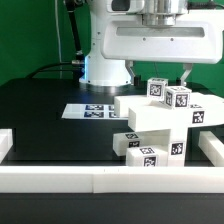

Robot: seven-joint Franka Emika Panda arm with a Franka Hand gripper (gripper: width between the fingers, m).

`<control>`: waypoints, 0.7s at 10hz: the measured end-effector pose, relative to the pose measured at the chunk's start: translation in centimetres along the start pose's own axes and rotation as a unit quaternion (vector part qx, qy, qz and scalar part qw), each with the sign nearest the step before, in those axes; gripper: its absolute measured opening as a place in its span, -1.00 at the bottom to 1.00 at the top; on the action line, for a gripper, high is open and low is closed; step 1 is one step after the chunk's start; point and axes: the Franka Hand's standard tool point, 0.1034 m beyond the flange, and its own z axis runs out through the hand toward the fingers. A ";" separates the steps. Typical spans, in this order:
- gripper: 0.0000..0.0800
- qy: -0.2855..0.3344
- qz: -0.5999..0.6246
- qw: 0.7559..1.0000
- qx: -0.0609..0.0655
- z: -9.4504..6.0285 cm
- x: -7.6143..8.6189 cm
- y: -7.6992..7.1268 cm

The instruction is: Assemble chair

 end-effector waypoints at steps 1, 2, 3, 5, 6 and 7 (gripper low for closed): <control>0.60 0.001 -0.059 0.998 -0.001 0.0 0.0 0.0; 0.62 0.001 -0.104 0.995 -0.001 -0.1 0.0 -0.2; 0.62 0.001 -0.151 0.989 0.000 -0.1 0.0 -0.4; 0.62 0.001 -0.218 0.976 0.000 -0.1 -0.1 -0.5; 0.62 0.001 -0.242 0.970 0.000 -0.1 -0.2 -0.6; 0.62 0.001 -0.279 0.960 0.000 -0.1 -0.2 -0.7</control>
Offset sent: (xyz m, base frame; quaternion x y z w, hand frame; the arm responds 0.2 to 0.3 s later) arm 0.0052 0.0126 0.0014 0.0148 -0.0036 -0.2244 0.9744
